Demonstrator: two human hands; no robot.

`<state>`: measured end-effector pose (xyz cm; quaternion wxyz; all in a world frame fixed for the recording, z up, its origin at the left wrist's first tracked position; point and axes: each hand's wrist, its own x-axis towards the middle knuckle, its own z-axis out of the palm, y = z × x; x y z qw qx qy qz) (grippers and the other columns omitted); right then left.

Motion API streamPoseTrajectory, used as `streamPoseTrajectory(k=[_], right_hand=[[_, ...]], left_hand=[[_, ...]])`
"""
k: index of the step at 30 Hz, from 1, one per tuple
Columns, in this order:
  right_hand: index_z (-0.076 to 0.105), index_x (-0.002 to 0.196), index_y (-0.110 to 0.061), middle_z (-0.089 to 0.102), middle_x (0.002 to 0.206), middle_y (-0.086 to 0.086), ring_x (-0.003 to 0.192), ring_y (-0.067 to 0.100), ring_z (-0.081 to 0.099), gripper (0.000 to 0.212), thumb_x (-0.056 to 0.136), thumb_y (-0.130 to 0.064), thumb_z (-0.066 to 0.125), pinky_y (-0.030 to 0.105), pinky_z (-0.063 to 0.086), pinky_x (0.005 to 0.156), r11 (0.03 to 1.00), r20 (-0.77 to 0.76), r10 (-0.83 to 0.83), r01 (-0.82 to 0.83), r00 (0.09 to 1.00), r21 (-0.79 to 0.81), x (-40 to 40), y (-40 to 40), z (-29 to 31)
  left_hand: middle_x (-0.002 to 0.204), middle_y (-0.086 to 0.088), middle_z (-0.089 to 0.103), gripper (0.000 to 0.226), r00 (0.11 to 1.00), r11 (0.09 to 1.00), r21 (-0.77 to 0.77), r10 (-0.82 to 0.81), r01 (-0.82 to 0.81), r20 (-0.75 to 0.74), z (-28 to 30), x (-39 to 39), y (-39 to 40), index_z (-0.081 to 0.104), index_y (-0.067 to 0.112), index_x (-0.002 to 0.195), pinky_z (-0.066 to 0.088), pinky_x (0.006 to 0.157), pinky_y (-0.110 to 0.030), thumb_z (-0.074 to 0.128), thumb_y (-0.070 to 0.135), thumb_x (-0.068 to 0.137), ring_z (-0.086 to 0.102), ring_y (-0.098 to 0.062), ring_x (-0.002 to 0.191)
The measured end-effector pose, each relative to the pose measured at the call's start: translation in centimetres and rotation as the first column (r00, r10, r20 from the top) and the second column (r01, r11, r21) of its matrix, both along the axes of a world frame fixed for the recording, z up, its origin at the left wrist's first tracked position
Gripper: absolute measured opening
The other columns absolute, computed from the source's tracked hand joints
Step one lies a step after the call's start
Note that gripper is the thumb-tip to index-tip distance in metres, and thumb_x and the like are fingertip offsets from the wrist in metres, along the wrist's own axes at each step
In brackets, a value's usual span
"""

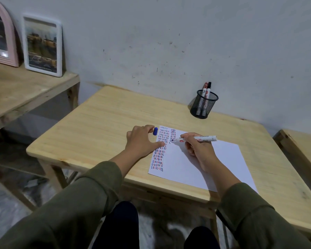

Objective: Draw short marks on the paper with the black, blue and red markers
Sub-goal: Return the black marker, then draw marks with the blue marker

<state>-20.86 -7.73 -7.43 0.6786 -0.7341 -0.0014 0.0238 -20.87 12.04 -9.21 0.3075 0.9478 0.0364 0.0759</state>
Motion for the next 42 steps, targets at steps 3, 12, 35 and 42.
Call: streamPoseTrajectory(k=[3, 12, 35, 42], right_hand=[[0.071, 0.078, -0.013, 0.050, 0.058, 0.003, 0.048, 0.009, 0.038, 0.013, 0.086, -0.014, 0.059, 0.017, 0.031, 0.048, 0.998, 0.021, 0.021, -0.020, 1.000, -0.054, 0.0, 0.1, 0.0], [0.072, 0.083, -0.010, 0.054, 0.063, 0.005, 0.048, 0.007, 0.045, 0.011, 0.085, -0.014, 0.061, 0.015, 0.037, 0.049, 0.998, 0.016, 0.009, -0.008, 1.000, -0.058, -0.1, 0.1, 0.0], [0.067, 0.087, -0.002, 0.051, 0.057, 0.007, 0.040, 0.008, 0.043, 0.012, 0.087, -0.007, 0.057, 0.017, 0.034, 0.040, 0.992, -0.059, -0.011, 0.018, 0.998, 0.128, -1.1, 0.5, 1.3], [0.071, 0.088, -0.011, 0.057, 0.062, 0.006, 0.050, 0.014, 0.047, 0.018, 0.087, -0.011, 0.054, 0.024, 0.035, 0.050, 0.996, 0.048, 0.021, -0.025, 0.999, 0.081, -0.3, -0.2, 3.1]], left_hand=[[0.130, 0.010, 0.058, 0.077, 1.000, 1.000, -0.014, 0.003, -0.003, 0.007, 0.0, -0.1, 0.0, 0.046, 0.027, 0.134, 0.027, 0.097, -0.035, 0.068, 0.061, 0.068, 0.039, -0.016, 0.129], [0.131, 0.010, 0.057, 0.077, 1.000, 1.000, -0.015, 0.009, -0.009, 0.018, 0.0, -0.1, 0.0, 0.047, 0.026, 0.134, 0.027, 0.096, -0.035, 0.069, 0.061, 0.068, 0.039, -0.016, 0.129], [0.120, 0.013, 0.064, 0.036, 0.996, 0.990, -0.119, 0.083, -0.081, 0.010, 0.4, 0.7, -0.5, 0.054, 0.036, 0.125, 0.026, 0.091, -0.035, 0.052, 0.043, 0.090, 0.046, -0.015, 0.123], [0.094, 0.013, 0.072, 0.016, 0.981, 0.884, -0.440, 0.190, -0.158, 0.029, 1.8, 2.0, -2.2, 0.068, 0.037, 0.095, 0.048, 0.092, -0.040, 0.055, 0.035, 0.086, 0.064, -0.015, 0.098]])
